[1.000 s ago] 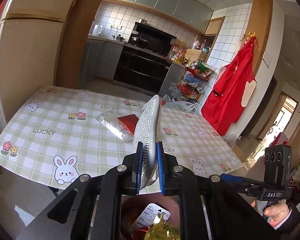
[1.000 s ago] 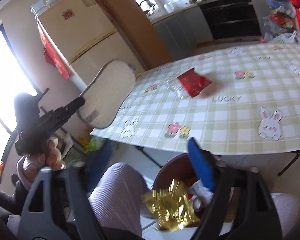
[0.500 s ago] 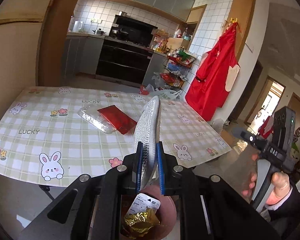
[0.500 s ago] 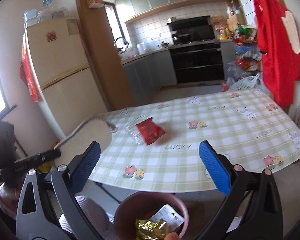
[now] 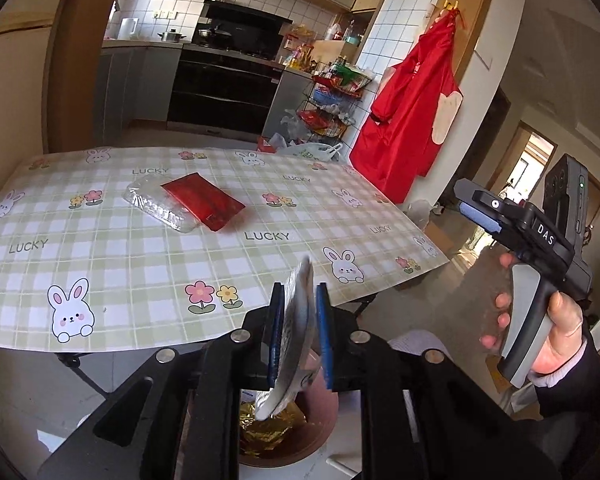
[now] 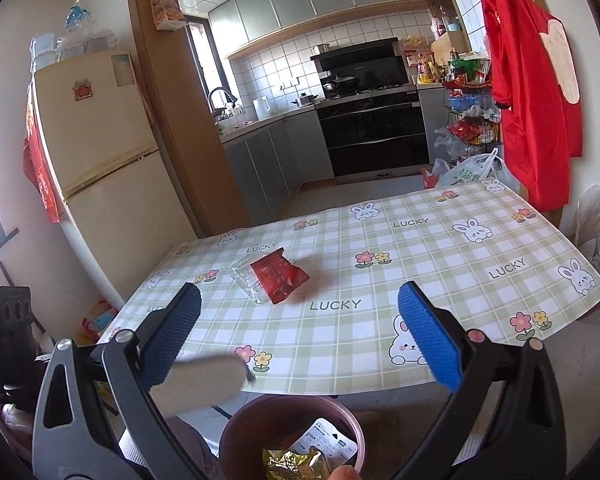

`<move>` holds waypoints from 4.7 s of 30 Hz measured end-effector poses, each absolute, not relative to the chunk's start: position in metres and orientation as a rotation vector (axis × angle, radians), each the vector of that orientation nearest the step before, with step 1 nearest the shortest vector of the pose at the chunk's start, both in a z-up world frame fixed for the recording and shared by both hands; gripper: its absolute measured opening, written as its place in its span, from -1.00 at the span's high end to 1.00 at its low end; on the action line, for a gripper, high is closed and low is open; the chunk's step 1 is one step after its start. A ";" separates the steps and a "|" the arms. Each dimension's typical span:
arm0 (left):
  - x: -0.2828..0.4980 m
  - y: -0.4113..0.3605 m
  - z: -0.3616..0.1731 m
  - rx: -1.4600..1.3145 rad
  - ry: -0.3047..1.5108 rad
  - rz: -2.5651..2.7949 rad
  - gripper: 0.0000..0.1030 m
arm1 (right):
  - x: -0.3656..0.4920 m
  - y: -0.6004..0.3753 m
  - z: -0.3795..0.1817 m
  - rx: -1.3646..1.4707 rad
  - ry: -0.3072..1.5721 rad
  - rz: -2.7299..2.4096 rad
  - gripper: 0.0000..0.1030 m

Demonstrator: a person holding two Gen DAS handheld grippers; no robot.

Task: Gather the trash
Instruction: 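Open the left tool over the bin to drop the grey sponge, then move both open tools back over the table toward the red packet, then grasp the red snack packet with the right tool and lift it, then move the left tool to the clear plastic container while the right tool holds the packet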

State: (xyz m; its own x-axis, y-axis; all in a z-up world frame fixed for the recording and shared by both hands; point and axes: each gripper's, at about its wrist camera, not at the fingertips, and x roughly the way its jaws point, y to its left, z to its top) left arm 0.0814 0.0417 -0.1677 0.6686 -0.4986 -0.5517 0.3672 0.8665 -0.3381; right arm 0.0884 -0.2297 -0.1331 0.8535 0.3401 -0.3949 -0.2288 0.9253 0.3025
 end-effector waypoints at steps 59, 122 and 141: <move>0.271 0.157 -0.248 -0.262 0.793 -0.001 -0.88 | 0.417 -0.050 -0.279 -0.220 0.861 0.583 -0.89; 0.407 0.073 -0.305 -0.308 0.994 -0.050 0.46 | 0.422 -0.161 -0.280 0.154 0.871 0.580 -0.07; 0.413 0.152 -0.312 -0.521 0.976 0.002 -0.14 | 0.467 -0.043 -0.324 -0.290 0.993 0.597 -0.05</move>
